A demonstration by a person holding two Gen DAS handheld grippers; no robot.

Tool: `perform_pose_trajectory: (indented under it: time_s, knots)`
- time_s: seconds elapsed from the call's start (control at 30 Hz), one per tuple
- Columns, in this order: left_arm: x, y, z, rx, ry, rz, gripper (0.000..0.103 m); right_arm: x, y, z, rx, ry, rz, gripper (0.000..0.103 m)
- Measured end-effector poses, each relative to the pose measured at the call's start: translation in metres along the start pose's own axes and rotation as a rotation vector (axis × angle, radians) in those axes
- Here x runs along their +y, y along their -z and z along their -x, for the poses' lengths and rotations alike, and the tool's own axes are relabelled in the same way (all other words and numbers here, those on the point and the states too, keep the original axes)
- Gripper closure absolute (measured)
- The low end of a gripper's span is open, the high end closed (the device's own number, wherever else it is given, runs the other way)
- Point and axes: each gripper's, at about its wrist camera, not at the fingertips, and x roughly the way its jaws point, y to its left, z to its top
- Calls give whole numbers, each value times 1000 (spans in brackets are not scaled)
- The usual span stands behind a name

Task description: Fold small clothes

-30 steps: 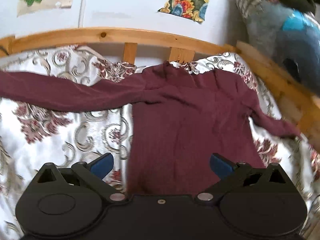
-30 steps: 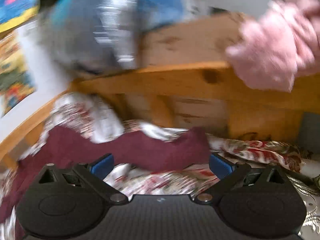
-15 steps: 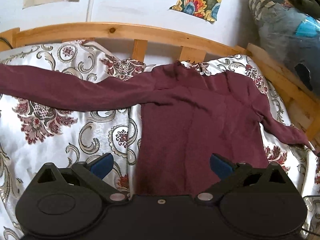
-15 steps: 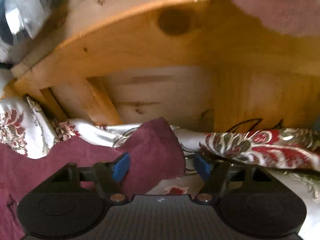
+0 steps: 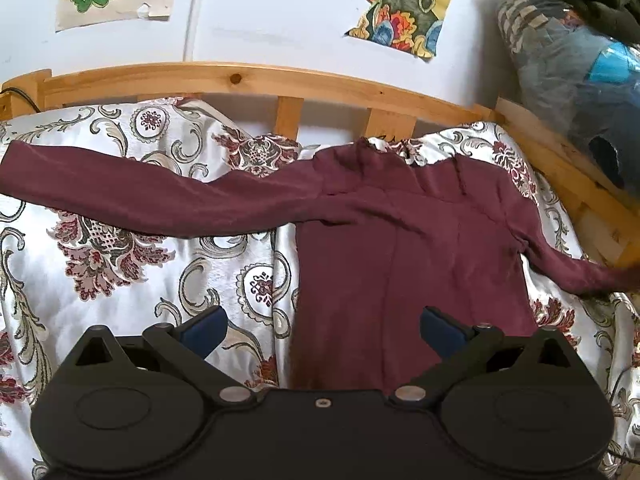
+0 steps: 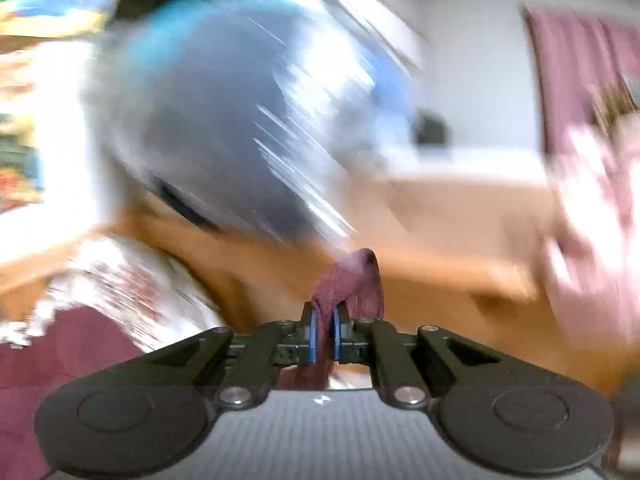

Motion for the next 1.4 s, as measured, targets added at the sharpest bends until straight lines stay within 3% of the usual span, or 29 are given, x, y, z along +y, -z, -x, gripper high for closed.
perform_pose_trajectory:
  time_s: [0.17,0.3,0.47,0.63,0.73,0.8,0.83,0.9,1.0,1.13,1.27,1.4]
  knots:
    - [7,-1,7,-24,-11,10,1,89,-30,43,-184,-271,191,93]
    - [17,-1,13,-43,-23,37,1,170,-17,77,-240,-509,388,93]
    - [32,-1,18,-54,-50,70,1,253,48,106,-182,-749,647,93]
    - [47,-1,19,-57,-76,107,1,296,125,123,-86,-888,838,91]
    - [51,-1,17,-54,-82,120,1,300,155,127,-9,-956,880,70]
    - [53,-1,13,-53,-84,125,1,292,161,128,37,-992,866,42]
    - [53,-1,11,-53,-82,128,1,285,160,127,57,-1011,847,37]
    - [53,-2,7,-51,-71,135,1,270,157,124,84,-1029,804,24]
    - [49,-4,-3,-55,-56,128,1,243,145,113,93,-992,728,16]
    - [39,-7,-27,-55,-49,103,1,202,134,70,66,-786,551,16]
    - [26,-10,-59,-40,-20,86,1,169,128,8,95,-592,411,20]
    - [10,-5,-95,-5,-54,45,1,152,126,-52,163,-524,301,33]
